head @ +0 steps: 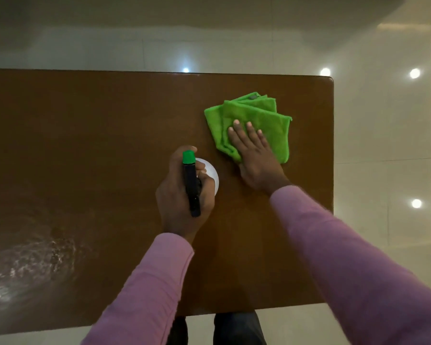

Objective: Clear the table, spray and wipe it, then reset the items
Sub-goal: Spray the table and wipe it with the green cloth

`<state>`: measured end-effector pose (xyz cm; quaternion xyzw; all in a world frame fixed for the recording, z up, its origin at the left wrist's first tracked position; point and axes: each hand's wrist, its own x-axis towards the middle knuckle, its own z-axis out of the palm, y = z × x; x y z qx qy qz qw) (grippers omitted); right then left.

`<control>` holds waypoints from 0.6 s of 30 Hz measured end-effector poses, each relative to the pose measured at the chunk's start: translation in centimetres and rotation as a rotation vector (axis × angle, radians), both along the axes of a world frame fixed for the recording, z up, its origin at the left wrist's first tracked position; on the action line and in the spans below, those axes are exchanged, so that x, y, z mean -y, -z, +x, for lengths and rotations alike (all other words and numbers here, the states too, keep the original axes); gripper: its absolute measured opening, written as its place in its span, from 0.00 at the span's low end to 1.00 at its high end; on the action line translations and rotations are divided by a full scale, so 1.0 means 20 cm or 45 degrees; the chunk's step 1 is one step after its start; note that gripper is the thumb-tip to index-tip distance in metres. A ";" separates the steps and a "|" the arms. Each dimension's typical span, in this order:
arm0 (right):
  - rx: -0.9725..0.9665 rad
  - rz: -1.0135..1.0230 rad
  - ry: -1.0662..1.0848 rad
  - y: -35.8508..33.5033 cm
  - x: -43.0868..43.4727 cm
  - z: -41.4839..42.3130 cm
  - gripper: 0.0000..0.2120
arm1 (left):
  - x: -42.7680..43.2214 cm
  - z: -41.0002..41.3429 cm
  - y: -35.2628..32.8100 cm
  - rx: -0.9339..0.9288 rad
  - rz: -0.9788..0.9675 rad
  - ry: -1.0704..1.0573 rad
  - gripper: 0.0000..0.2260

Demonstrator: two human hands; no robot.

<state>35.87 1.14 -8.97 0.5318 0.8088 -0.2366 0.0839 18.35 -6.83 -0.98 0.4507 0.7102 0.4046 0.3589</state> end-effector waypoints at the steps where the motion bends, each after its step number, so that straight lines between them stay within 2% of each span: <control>1: 0.024 0.005 0.085 0.01 -0.04 0.10 0.36 | 0.02 -0.01 0.00 -0.006 -0.009 0.024 0.18; 4: 0.128 -0.024 0.381 0.03 -0.17 0.36 0.31 | 0.10 -0.03 0.00 -0.033 -0.029 0.042 0.19; 7: 0.117 0.006 0.251 0.03 -0.04 0.41 0.32 | 0.17 -0.04 0.03 -0.009 -0.058 0.050 0.19; 11: 0.168 -0.074 0.213 -0.05 0.73 0.46 0.40 | 0.22 -0.06 0.00 0.019 -0.062 0.125 0.20; 14: 0.146 -0.163 0.201 -0.11 1.19 0.50 0.34 | 0.21 -0.07 0.00 -0.055 -0.098 0.139 0.20; 16: 0.174 -0.217 0.165 -0.12 1.16 0.50 0.34 | 0.22 -0.07 0.00 -0.053 -0.080 0.115 0.19; 18: 0.200 -0.059 0.128 -0.08 0.82 0.46 0.35 | 0.22 -0.06 0.03 -0.074 -0.048 0.108 0.19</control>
